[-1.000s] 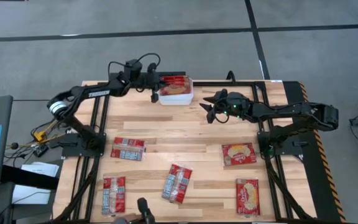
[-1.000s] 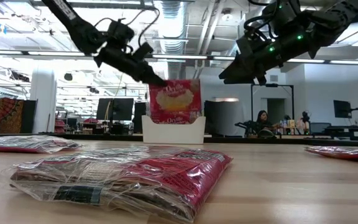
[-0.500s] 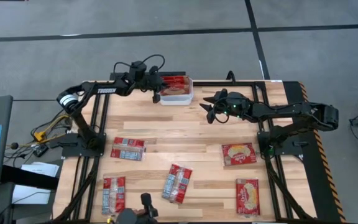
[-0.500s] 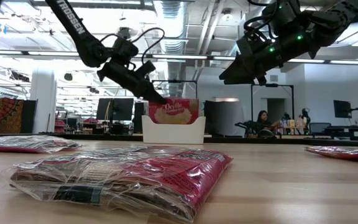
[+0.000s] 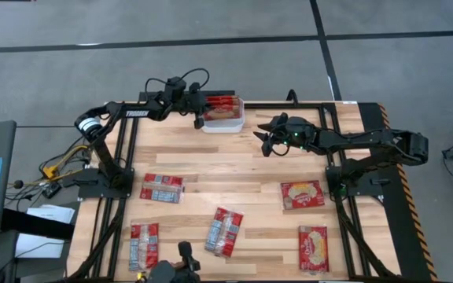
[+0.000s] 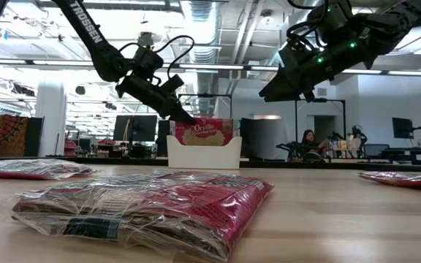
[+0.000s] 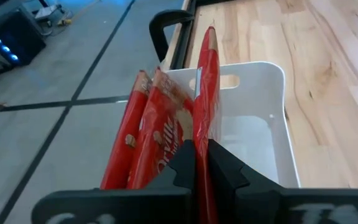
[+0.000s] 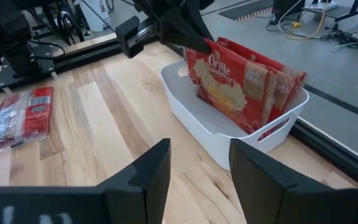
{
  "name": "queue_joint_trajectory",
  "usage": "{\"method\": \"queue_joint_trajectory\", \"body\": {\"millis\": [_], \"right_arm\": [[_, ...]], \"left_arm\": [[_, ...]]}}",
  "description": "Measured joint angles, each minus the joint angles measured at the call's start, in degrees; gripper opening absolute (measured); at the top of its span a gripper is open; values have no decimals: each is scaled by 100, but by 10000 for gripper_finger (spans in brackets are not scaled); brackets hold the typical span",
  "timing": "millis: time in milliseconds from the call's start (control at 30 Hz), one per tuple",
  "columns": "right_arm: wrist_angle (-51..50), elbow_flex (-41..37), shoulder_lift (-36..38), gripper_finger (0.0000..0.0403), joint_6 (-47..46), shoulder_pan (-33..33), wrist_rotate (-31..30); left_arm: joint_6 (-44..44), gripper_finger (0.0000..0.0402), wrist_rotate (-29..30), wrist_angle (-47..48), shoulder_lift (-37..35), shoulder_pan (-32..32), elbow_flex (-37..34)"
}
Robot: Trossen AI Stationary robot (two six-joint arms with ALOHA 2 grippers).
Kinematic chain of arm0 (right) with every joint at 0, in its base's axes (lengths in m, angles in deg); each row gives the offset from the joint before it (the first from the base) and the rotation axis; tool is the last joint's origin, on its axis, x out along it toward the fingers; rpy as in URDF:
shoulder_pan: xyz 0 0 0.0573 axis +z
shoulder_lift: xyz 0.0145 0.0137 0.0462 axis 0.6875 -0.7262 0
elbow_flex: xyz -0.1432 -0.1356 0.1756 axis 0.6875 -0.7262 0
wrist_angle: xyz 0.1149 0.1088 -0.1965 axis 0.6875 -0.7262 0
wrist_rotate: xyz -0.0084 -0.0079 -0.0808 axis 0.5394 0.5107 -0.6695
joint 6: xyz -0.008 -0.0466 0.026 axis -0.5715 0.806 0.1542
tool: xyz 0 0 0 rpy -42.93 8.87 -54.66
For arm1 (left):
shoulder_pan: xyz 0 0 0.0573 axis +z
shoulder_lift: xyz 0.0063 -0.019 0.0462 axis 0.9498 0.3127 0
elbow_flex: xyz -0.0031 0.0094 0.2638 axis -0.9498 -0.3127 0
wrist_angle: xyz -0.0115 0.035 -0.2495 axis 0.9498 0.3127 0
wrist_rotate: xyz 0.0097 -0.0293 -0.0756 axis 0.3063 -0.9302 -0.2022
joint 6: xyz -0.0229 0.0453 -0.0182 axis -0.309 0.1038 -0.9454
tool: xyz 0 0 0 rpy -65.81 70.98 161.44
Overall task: Sort popcorn bags into baskets
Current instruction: Put the red popcorn bag into the white bin
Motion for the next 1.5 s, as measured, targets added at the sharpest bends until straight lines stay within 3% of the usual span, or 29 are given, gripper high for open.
{"method": "queue_joint_trajectory", "body": {"millis": [867, 1167, 1500], "right_arm": [[1, 0, 0, 183, -9, 9, 36], [1, 0, 0, 181, -17, 13, 58], [18, 0, 0, 178, -15, 11, 140]], "left_arm": [[-651, 2, 300, -68, 0, -21, -4], [-70, 2, -364, -16, 0, -22, -7], [-5, 2, -238, -149, 148, 14, -9]]}}
